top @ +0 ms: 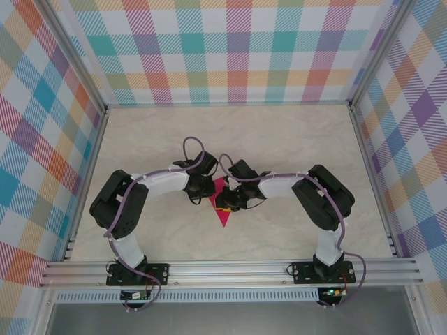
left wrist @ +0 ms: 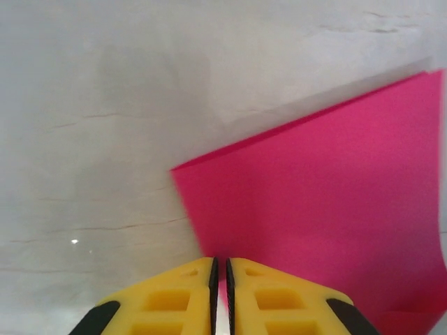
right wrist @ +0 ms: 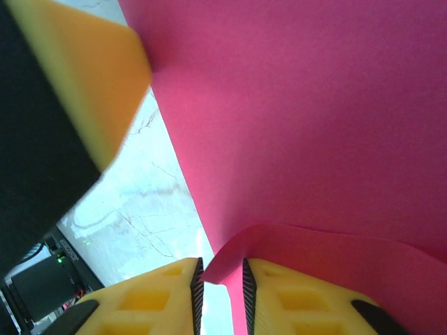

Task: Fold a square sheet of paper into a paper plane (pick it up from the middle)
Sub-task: Third fold the triangle at the center of the table.

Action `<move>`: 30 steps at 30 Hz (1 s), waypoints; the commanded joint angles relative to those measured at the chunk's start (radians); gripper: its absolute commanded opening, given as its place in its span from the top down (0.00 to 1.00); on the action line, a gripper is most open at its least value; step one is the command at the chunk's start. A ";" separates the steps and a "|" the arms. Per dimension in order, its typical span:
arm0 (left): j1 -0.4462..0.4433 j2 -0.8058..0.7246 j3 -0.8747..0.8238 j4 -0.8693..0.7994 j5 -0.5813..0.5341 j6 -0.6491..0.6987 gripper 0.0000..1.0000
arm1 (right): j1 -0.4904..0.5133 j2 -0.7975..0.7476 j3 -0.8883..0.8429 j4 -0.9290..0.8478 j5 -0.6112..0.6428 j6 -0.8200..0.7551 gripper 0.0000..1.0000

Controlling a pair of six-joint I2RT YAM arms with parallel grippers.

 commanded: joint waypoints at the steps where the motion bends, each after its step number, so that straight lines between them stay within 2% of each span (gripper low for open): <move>1: 0.047 -0.077 -0.038 -0.062 -0.038 -0.032 0.85 | 0.003 0.025 -0.012 -0.073 0.061 -0.027 0.70; 4: 0.089 -0.119 -0.081 -0.064 -0.043 -0.045 0.85 | 0.004 0.025 -0.012 -0.073 0.067 -0.029 0.66; 10: 0.153 -0.197 -0.151 -0.046 0.000 -0.051 0.84 | 0.004 0.025 -0.014 -0.073 0.071 -0.033 0.64; 21: 0.155 -0.206 -0.183 0.026 0.143 -0.037 0.84 | 0.003 0.031 -0.051 -0.023 0.044 -0.042 0.67; 30: 0.150 -0.237 -0.231 0.118 0.275 -0.048 0.83 | -0.001 0.034 -0.061 -0.010 0.036 -0.045 0.80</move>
